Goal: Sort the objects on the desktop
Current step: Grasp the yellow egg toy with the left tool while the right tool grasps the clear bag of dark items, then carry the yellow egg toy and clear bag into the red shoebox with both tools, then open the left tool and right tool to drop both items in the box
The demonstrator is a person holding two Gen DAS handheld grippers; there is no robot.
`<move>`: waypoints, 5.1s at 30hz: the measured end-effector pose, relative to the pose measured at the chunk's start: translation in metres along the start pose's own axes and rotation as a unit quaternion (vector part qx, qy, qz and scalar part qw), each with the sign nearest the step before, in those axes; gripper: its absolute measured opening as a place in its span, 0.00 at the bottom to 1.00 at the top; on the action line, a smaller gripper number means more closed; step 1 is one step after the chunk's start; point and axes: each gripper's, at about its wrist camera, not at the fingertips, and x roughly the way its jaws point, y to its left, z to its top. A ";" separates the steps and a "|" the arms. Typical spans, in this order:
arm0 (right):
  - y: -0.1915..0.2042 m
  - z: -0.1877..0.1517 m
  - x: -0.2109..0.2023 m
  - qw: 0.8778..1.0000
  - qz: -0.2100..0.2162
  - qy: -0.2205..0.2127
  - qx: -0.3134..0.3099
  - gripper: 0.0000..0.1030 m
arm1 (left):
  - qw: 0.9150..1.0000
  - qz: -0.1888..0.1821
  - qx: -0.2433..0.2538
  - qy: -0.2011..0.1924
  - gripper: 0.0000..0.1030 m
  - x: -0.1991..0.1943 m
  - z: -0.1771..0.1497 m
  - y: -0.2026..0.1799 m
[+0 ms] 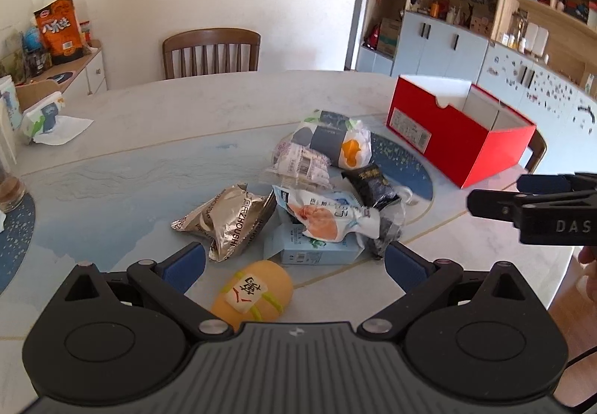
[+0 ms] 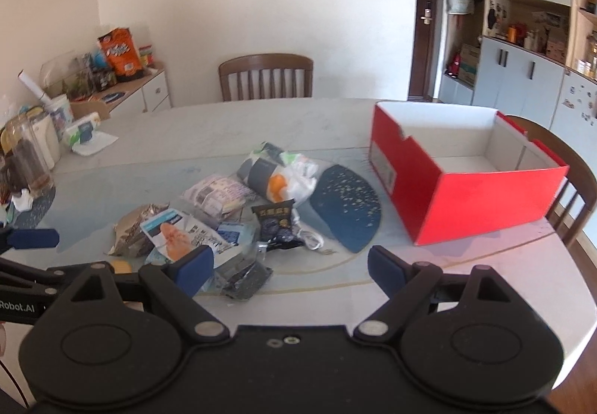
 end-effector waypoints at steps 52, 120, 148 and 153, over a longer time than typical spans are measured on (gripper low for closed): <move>0.038 -0.013 0.088 0.992 -0.014 0.109 -0.058 0.27 | 0.994 -0.056 0.066 0.060 0.49 0.054 -0.019 0.035; -0.256 0.114 0.063 0.998 0.022 0.064 0.015 0.27 | 0.981 -0.132 0.138 0.014 0.49 0.187 0.210 -0.256; -0.304 0.100 0.176 0.977 0.035 0.206 -0.050 0.27 | 0.941 -0.127 0.215 0.229 0.49 0.326 0.203 -0.314; -0.304 0.095 0.182 0.973 0.030 0.223 -0.055 0.27 | 0.935 -0.112 0.220 0.253 0.50 0.337 0.201 -0.315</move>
